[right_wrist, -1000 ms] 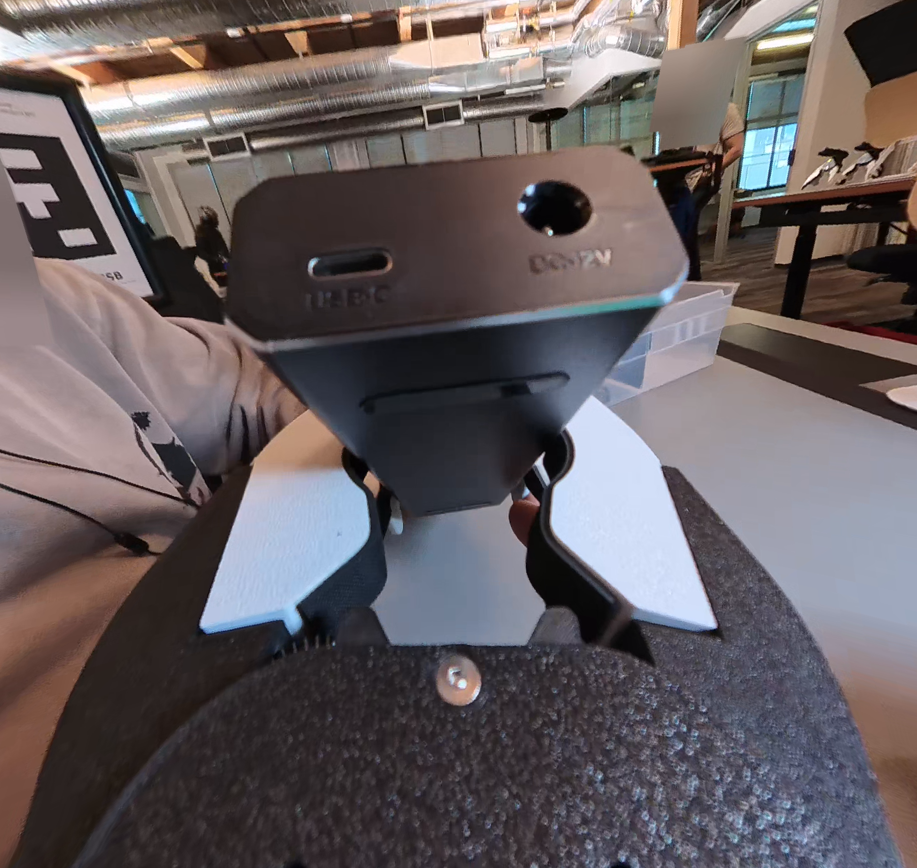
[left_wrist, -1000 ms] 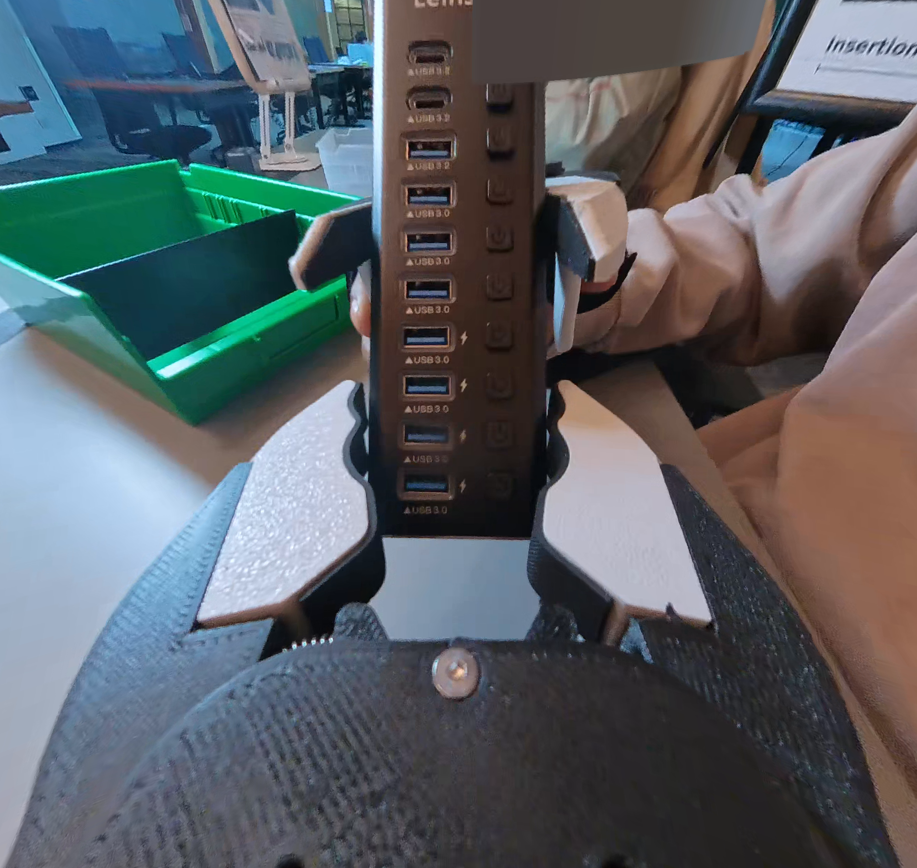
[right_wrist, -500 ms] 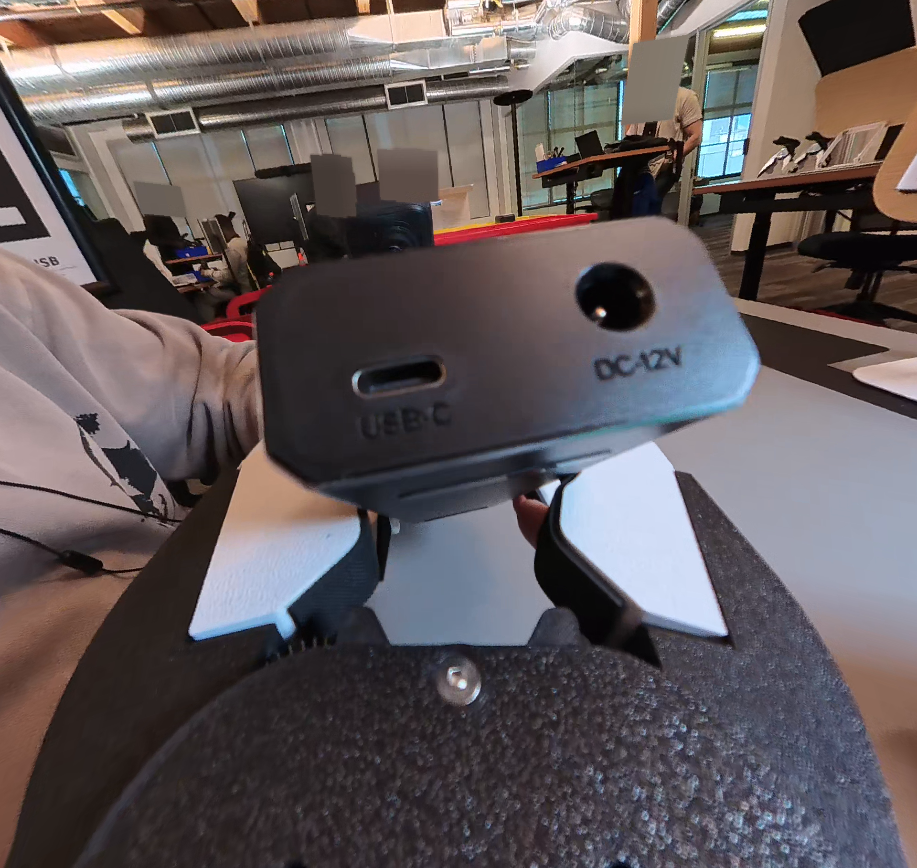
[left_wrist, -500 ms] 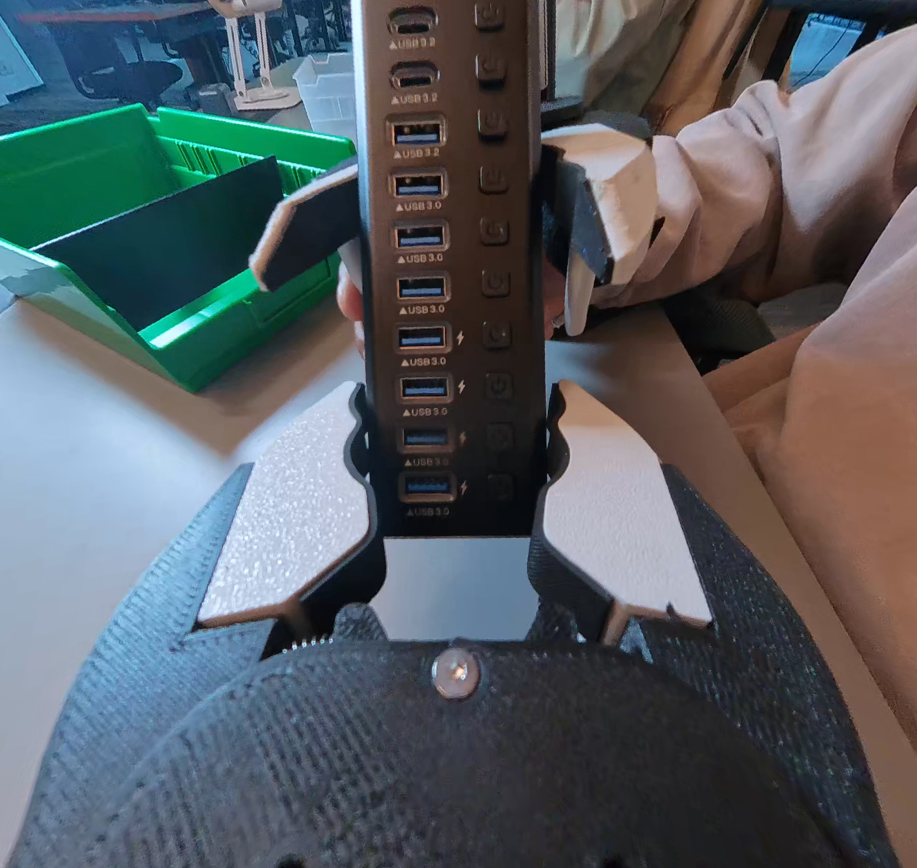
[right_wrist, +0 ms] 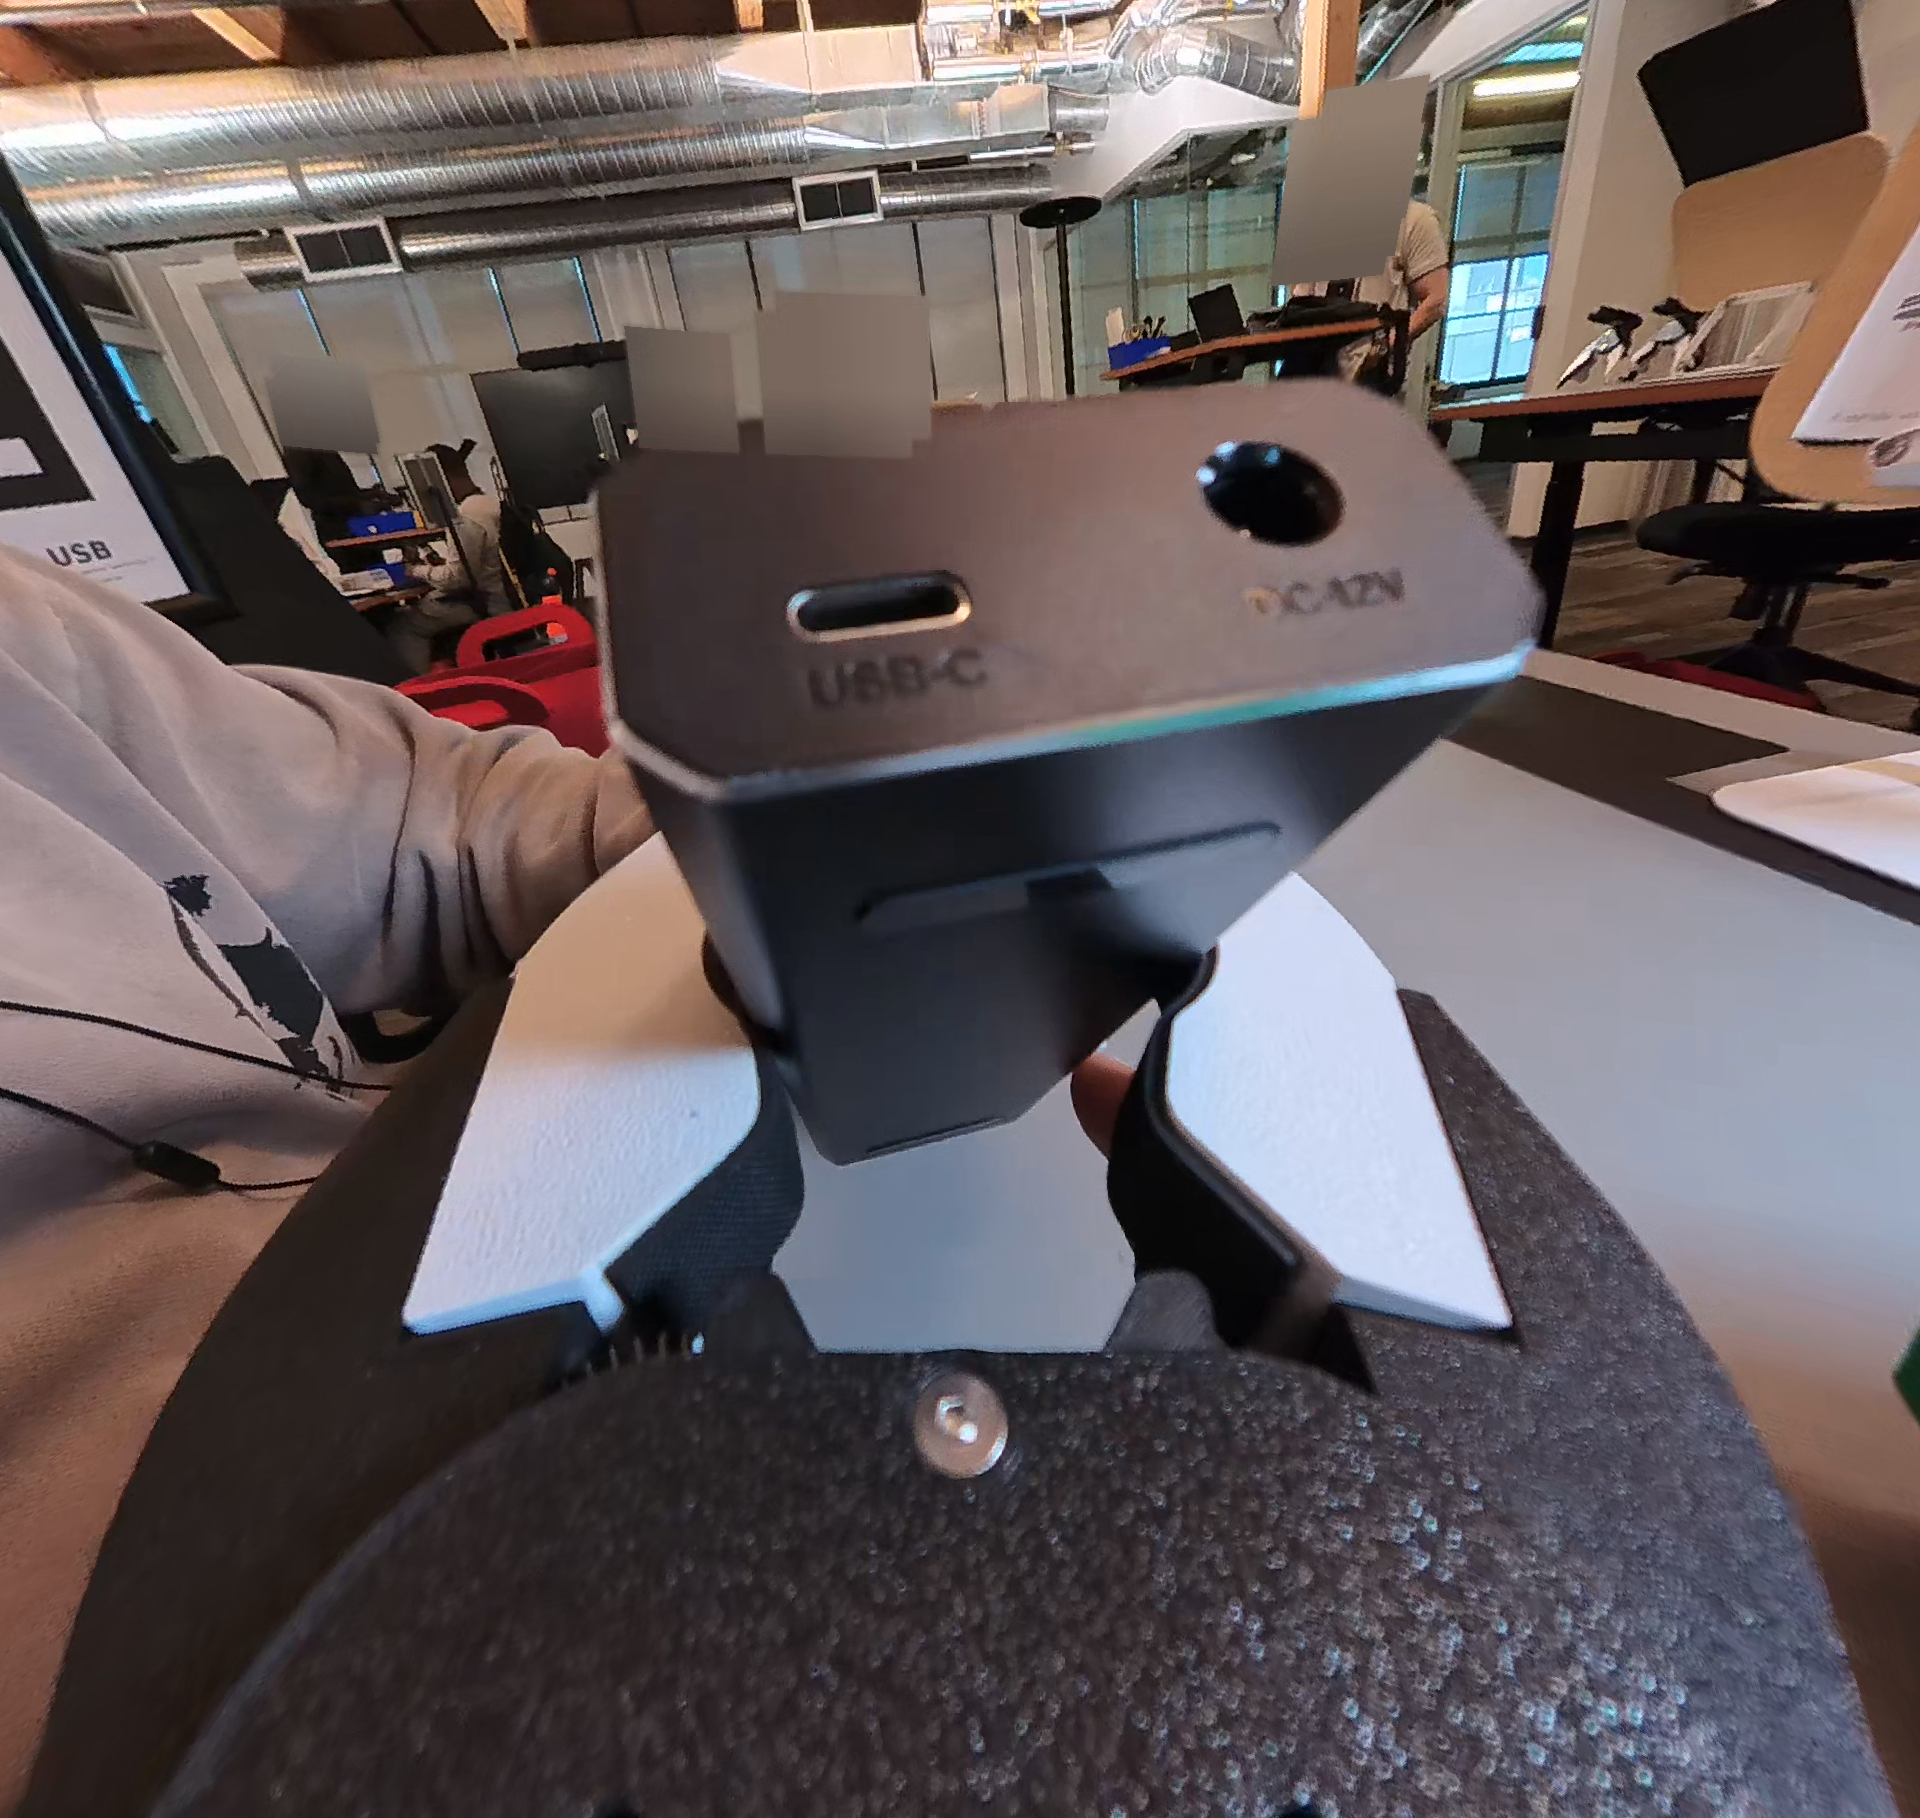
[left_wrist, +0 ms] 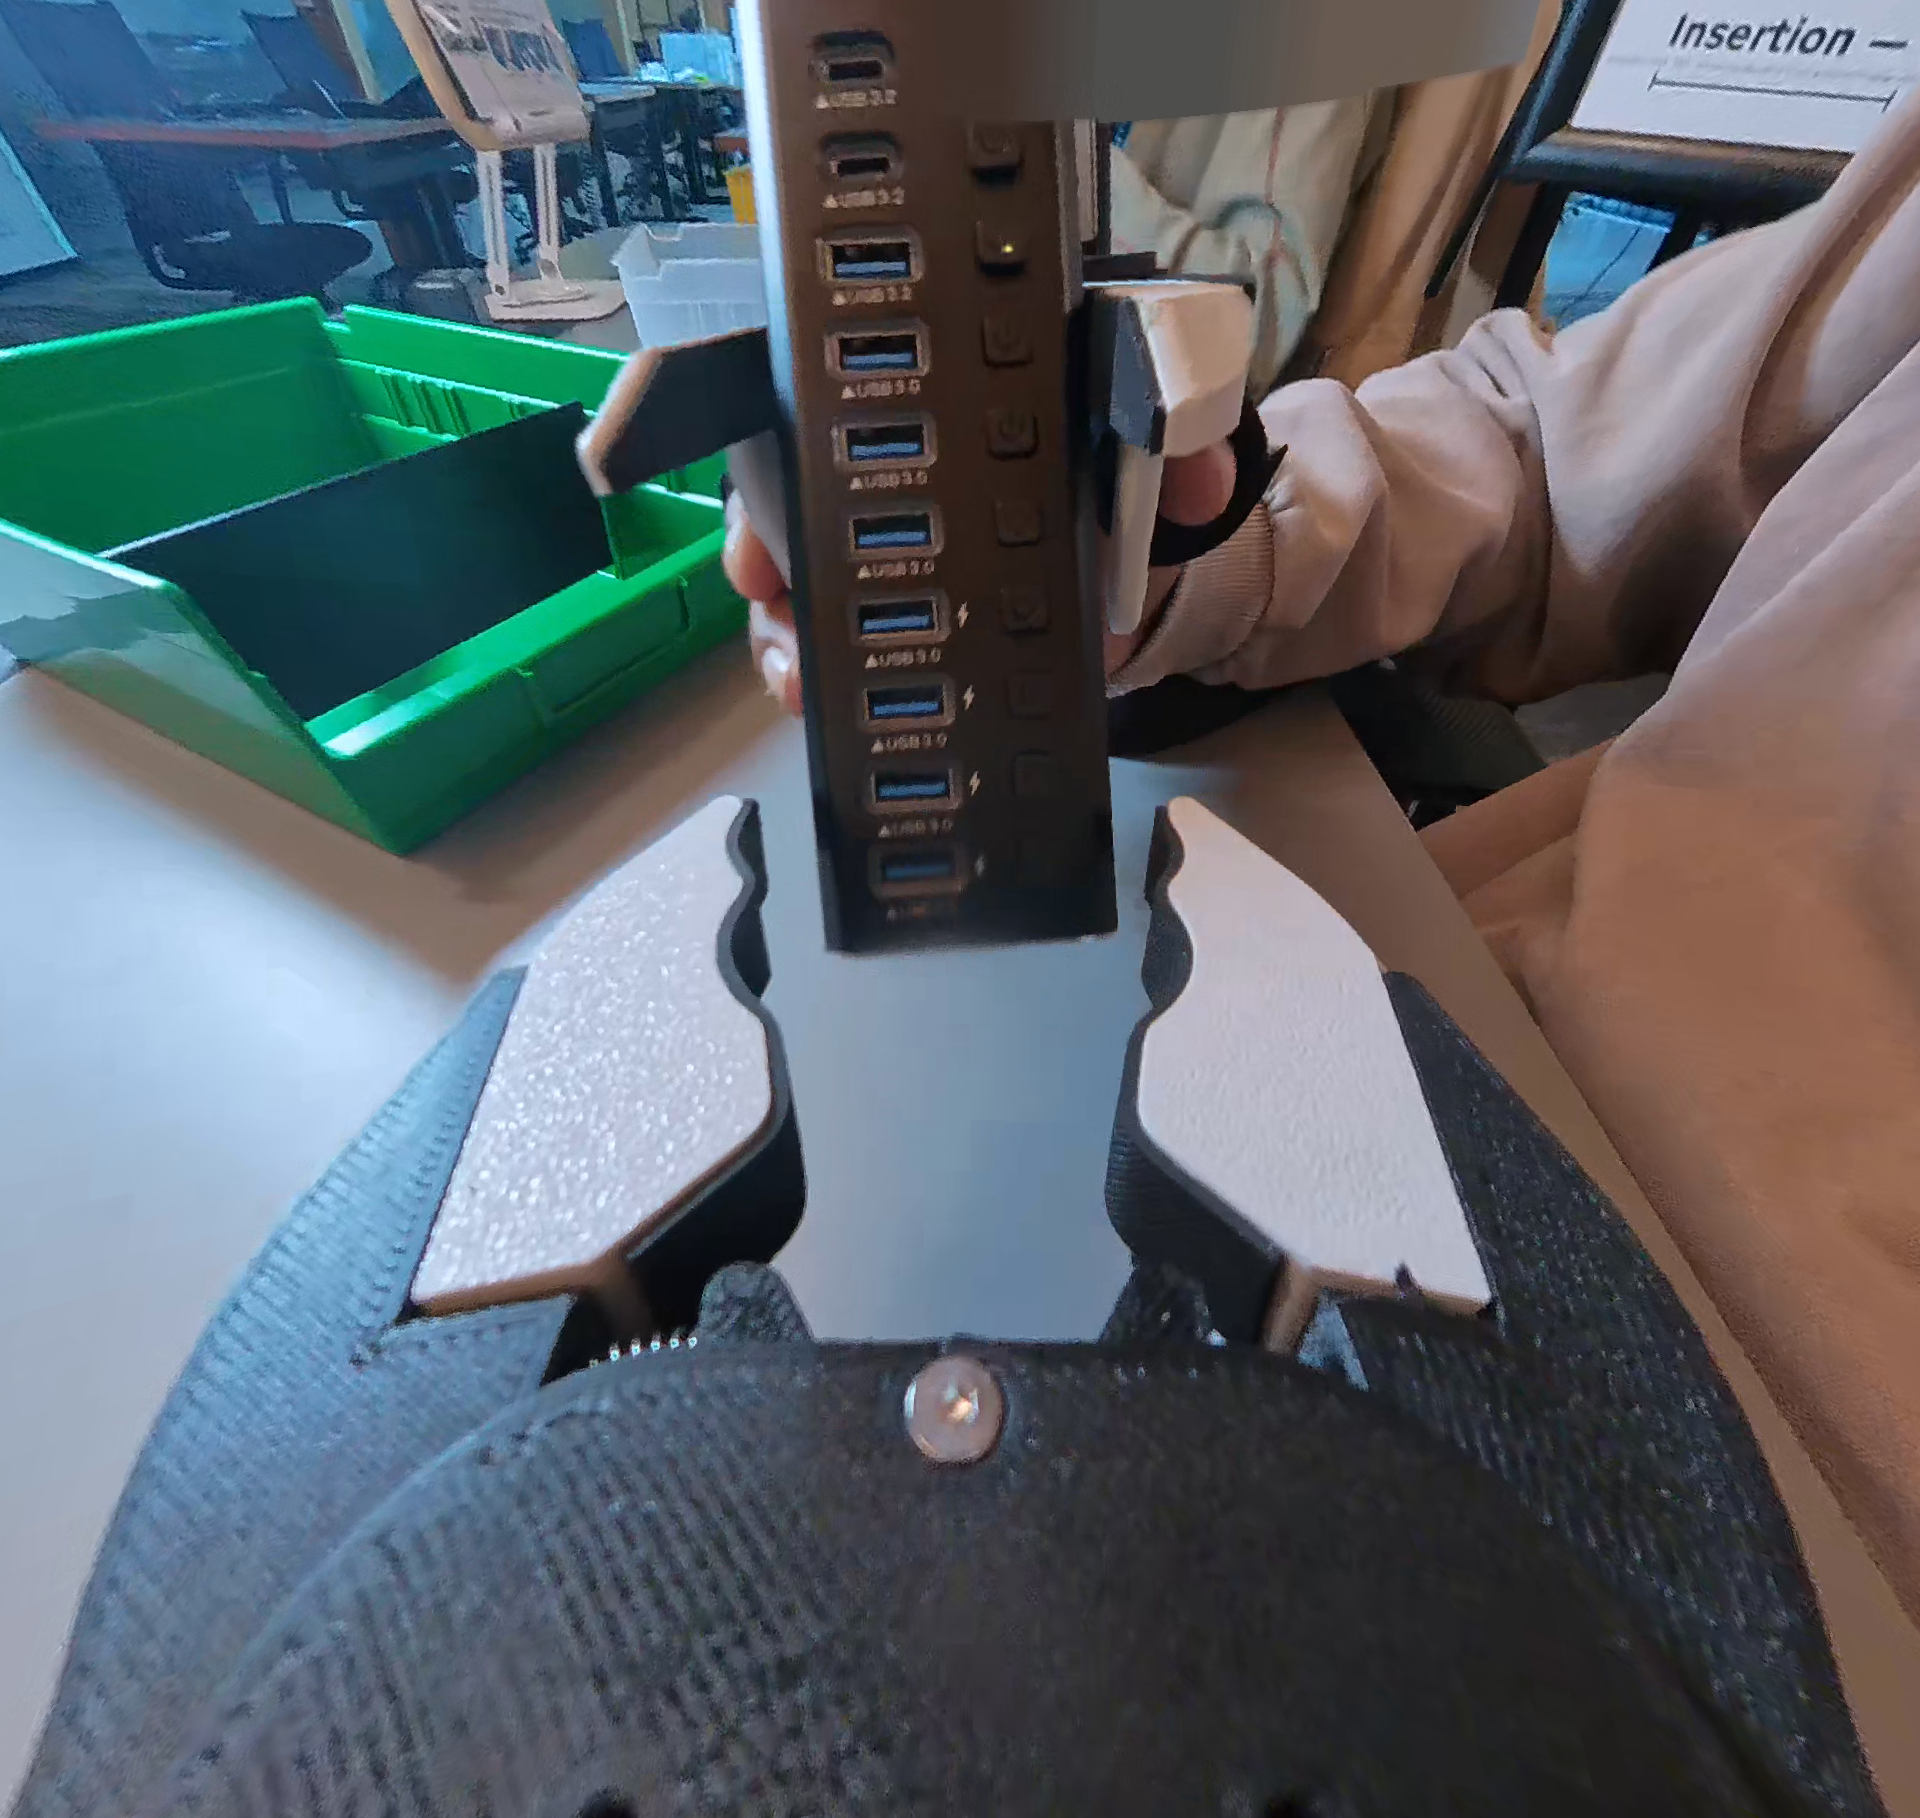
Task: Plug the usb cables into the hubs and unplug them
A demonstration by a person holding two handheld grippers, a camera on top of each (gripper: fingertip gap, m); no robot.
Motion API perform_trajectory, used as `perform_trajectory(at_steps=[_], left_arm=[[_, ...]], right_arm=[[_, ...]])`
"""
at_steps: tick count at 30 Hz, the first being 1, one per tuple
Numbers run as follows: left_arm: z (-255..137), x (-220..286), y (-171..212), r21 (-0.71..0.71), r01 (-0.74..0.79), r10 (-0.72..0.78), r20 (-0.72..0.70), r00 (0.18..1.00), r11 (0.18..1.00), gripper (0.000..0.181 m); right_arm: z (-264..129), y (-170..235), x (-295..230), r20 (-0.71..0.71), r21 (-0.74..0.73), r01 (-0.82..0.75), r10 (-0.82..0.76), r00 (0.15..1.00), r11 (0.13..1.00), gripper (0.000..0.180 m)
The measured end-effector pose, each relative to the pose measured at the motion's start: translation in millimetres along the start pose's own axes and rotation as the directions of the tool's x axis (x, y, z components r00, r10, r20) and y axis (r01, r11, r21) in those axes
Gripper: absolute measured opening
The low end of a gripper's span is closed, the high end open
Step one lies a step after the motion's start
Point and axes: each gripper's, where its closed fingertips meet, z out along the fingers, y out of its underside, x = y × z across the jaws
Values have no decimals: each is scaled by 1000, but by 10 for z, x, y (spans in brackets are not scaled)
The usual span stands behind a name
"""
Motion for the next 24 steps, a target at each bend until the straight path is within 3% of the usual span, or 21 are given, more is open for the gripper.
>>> perform_trajectory(at_steps=[6, 10, 13, 16, 18, 22, 24], left_arm=[[-288, -277, -205, 29, -91, 86, 147, 985, 995, 72], [-1138, -759, -688, 23, -145, 124, 397, 909, 989, 58], [-1899, -1145, -707, -152, -103, 169, 533, 829, 983, 55], [-2535, -1541, -258, -390, 69, 188, 582, 791, 918, 50], [-2820, -1729, 233, -519, 224, 157, 591, 791, 825, 46], [-3083, -1825, 1134, -795, 286, 246, 470, 847, 534, 40], [-3037, -1852, 1357, -834, 288, 234, 433, 870, 470, 40]], right_arm=[[-127, -170, 40, -18, 48, 17, -16, 1000, 999, 75], [-243, -289, 124, -54, 65, 46, -42, 998, 997, 75], [-328, -322, 229, -81, 65, 48, -42, 996, 997, 75], [-353, -311, 271, -83, 57, 41, -37, 996, 998, 75], [-325, -279, 267, -77, 47, 38, -34, 996, 998, 75], [-251, -195, 205, -56, 18, 42, -41, 998, 999, 75], [-234, -171, 188, -46, 10, 36, -36, 998, 999, 75]])
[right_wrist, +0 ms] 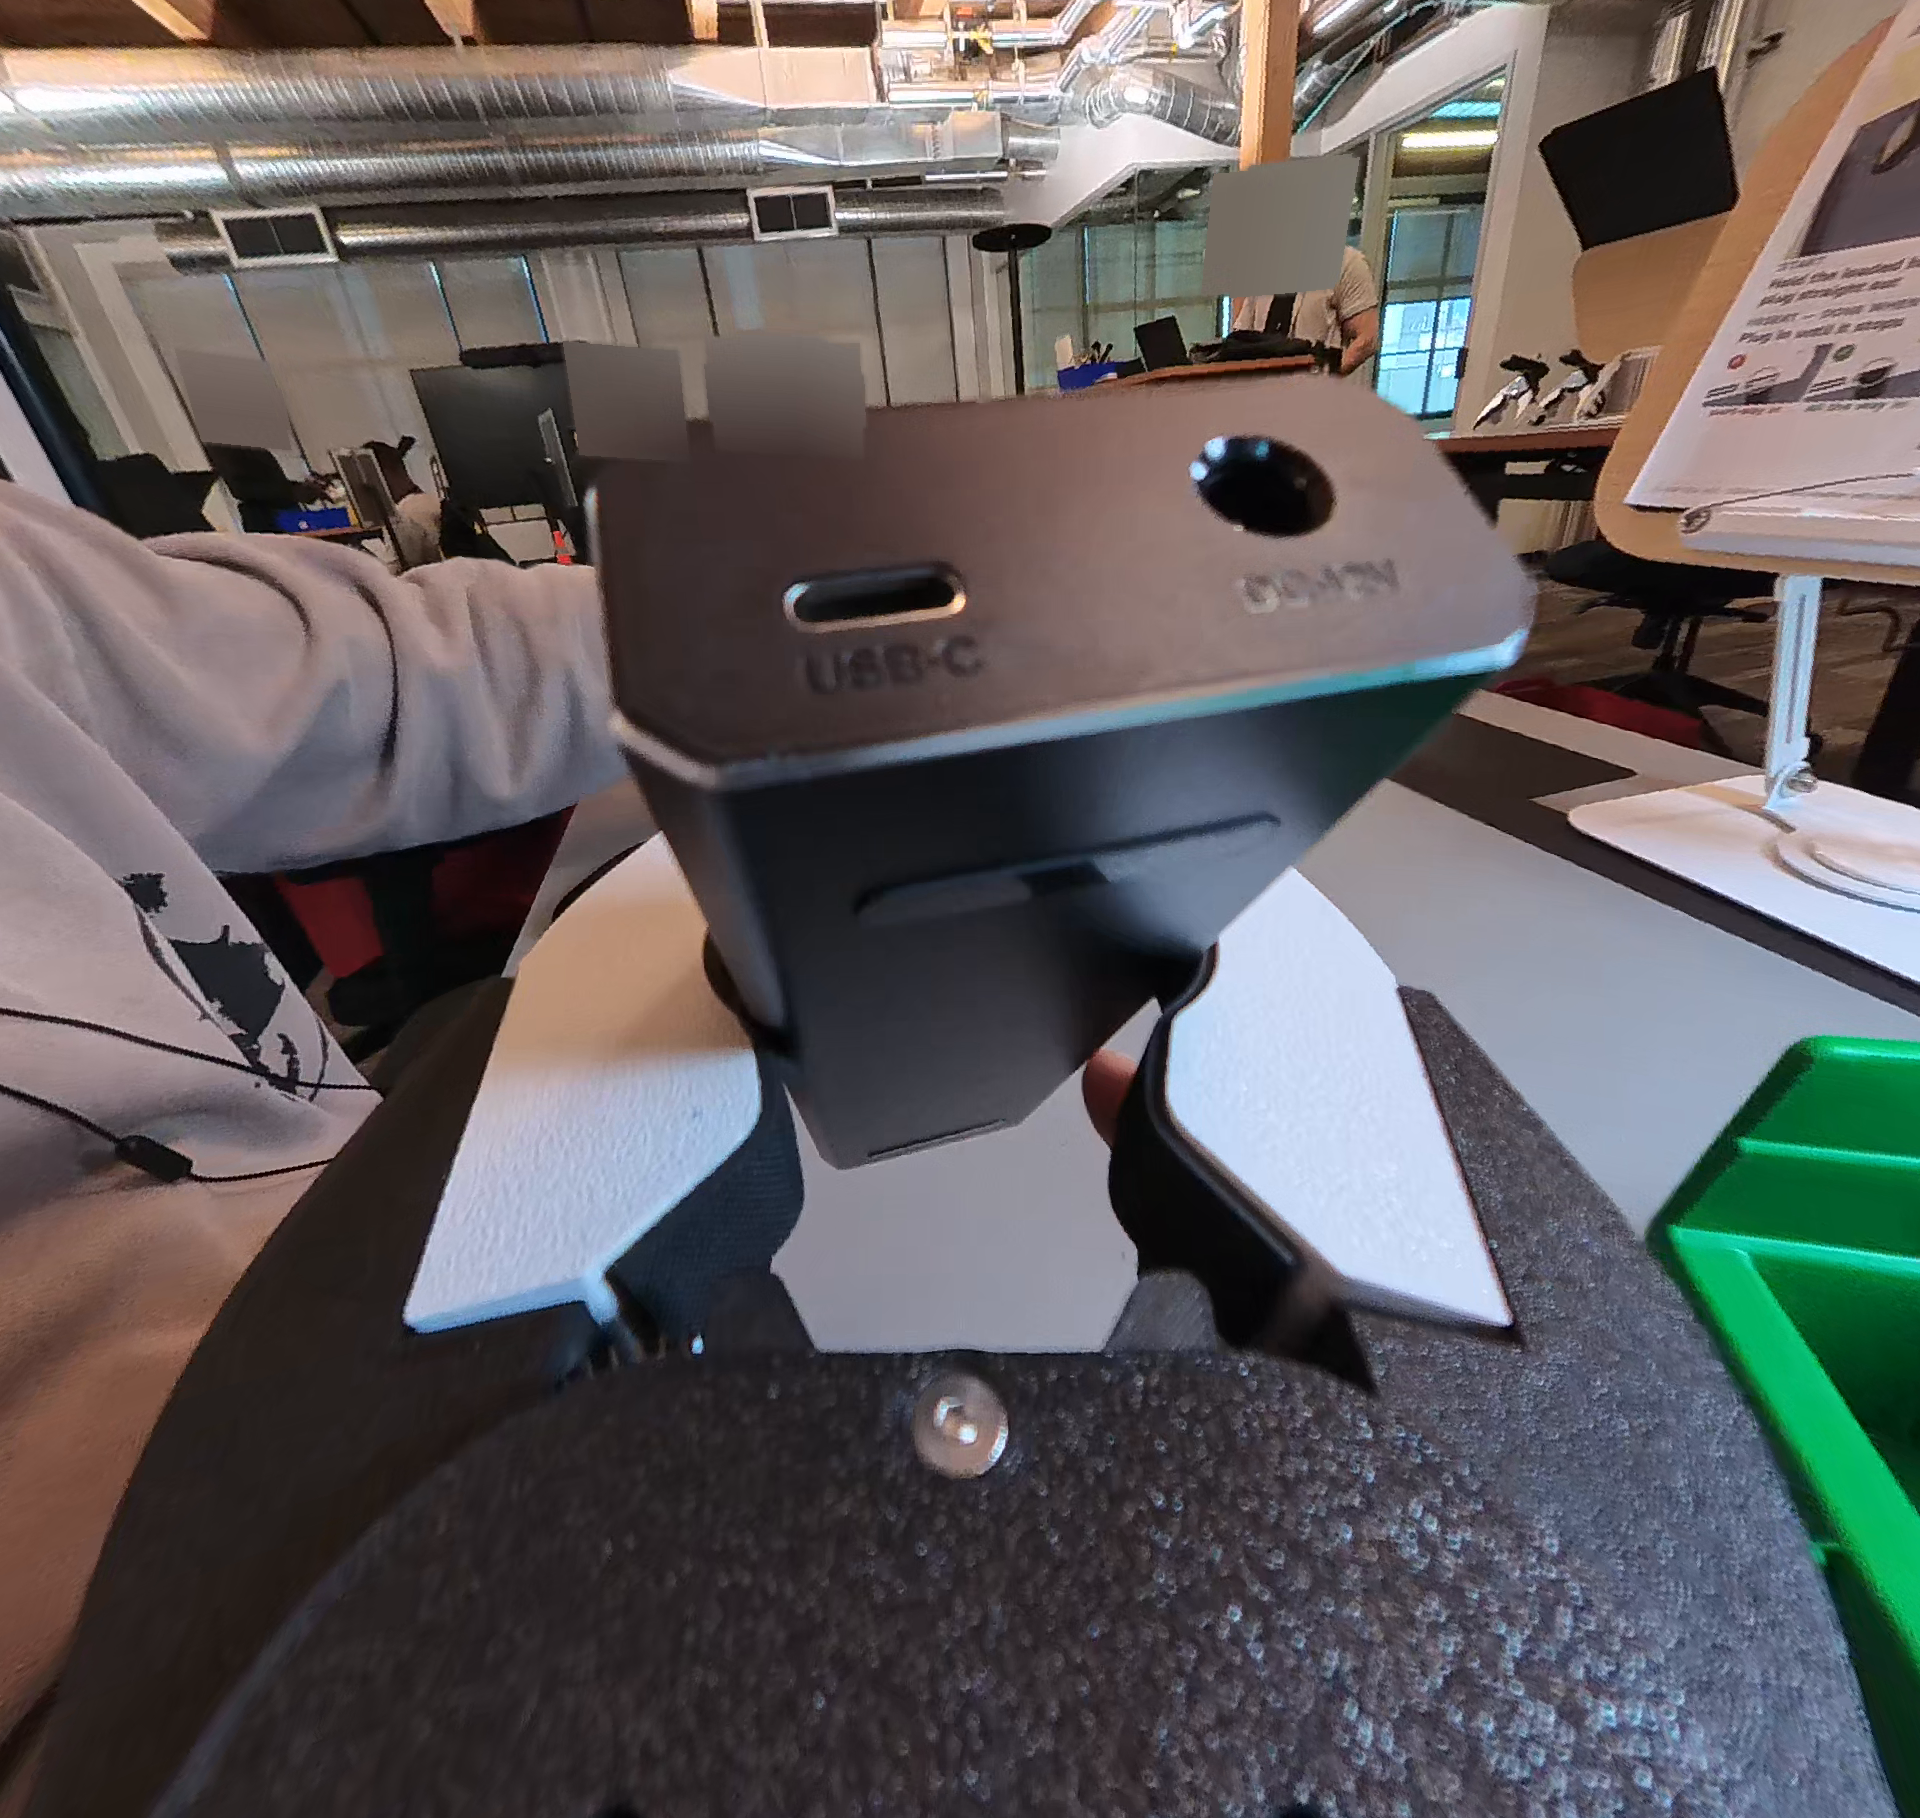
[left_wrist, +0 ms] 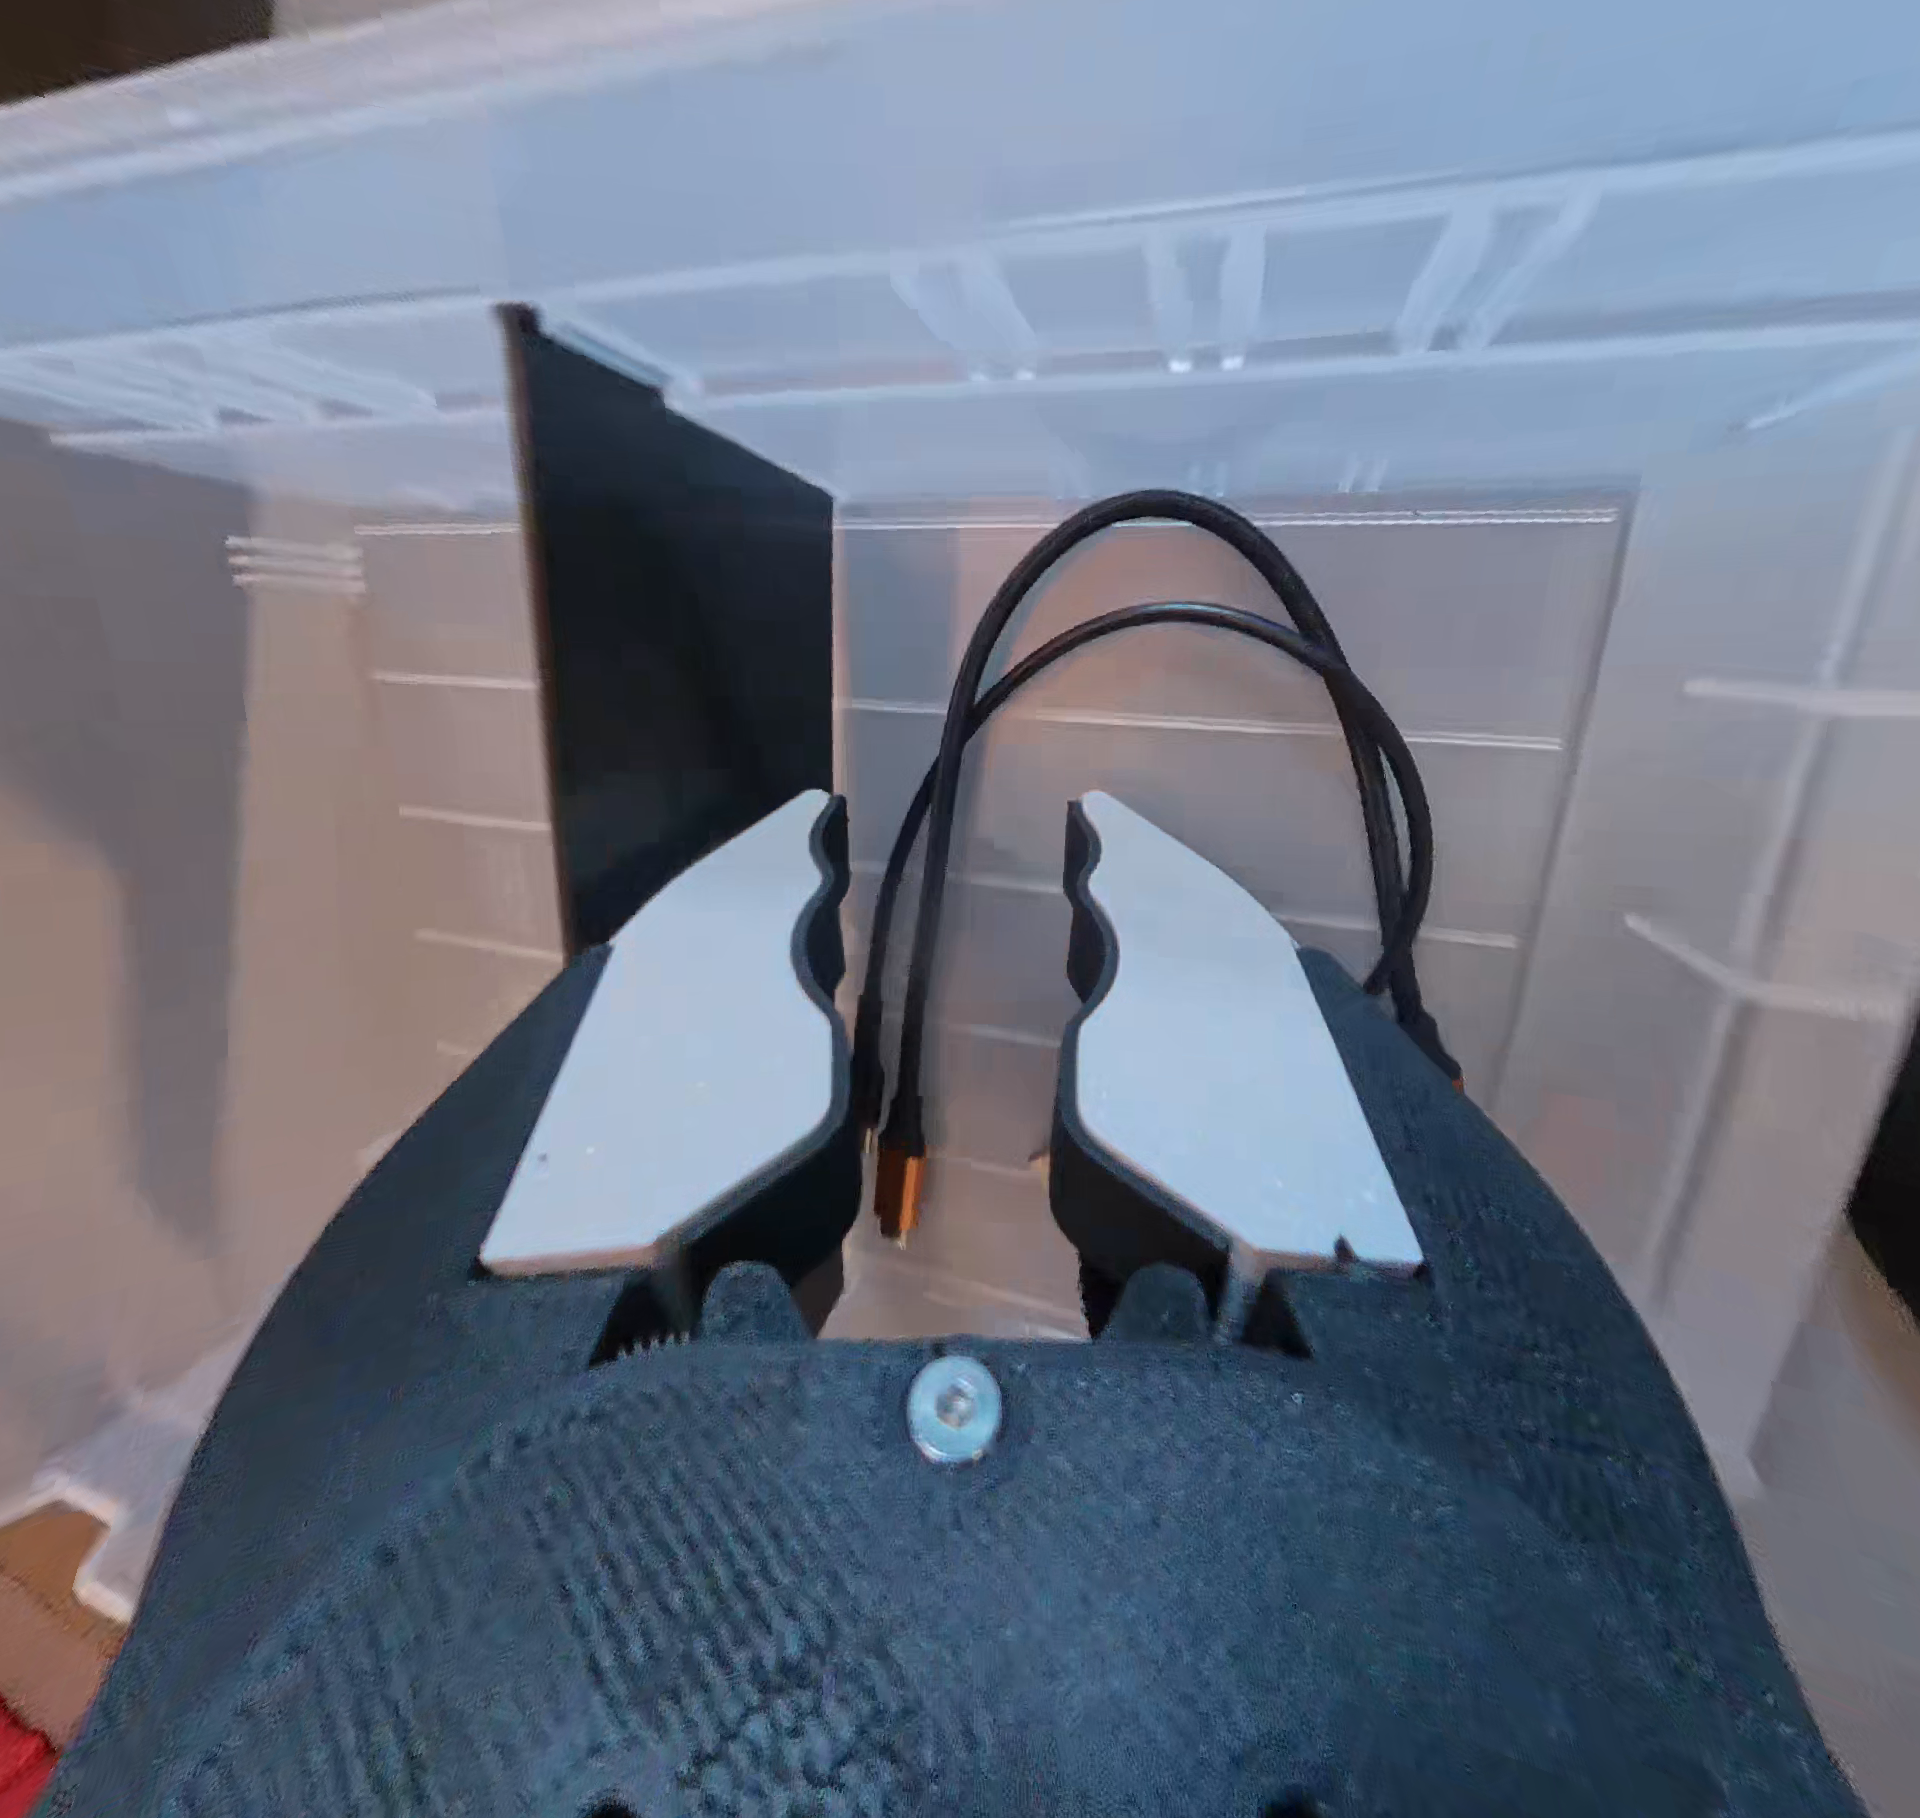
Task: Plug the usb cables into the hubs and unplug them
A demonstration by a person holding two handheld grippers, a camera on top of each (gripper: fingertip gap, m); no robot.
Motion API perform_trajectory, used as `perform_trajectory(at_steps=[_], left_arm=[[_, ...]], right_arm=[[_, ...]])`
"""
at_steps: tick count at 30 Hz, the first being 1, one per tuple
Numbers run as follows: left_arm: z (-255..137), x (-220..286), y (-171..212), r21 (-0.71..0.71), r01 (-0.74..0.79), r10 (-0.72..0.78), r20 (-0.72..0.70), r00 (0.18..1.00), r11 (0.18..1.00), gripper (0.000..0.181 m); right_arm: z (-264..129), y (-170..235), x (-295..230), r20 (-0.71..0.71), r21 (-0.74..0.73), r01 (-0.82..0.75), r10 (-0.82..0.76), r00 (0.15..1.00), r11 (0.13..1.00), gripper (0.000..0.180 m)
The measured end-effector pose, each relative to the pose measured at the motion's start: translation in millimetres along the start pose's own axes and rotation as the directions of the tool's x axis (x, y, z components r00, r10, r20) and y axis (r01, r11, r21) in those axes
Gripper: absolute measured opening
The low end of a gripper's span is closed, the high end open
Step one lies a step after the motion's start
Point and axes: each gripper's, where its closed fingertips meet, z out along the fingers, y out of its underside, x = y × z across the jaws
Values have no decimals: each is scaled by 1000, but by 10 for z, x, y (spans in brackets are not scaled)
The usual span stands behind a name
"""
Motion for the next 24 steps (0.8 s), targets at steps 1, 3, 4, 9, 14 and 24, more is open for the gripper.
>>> perform_trajectory(at_steps=[1, 3, 4, 9, 14, 24], left_arm=[[69, -6, -8, -18, -19, 19, 1, 1000, 1000, 40], [131, -32, -66, -35, -51, 51, 3, 999, 998, 35], [136, -27, -128, -20, -51, 51, -10, 999, 998, 33], [189, -17, -120, -95, -92, 90, -29, 996, 991, 20], [200, -3, -66, -124, -120, 122, 16, 992, 985, 4], [-618, -99, -199, 37, -63, 59, 104, 993, 997, 4]], right_arm=[[4, 9, 6, 0, -2, -4, 4, 1000, 1000, 75], [5, 32, 25, 1, -8, -15, 15, 1000, 1000, 76], [2, 42, 37, 0, -9, -21, 21, 1000, 1000, 76], [-15, 61, 44, 10, -11, -39, 39, 999, 999, 76], [-20, 38, 8, 22, -6, -31, 31, 999, 999, 76], [-18, 23, -41, 39, -4, -11, 11, 999, 1000, 75]])
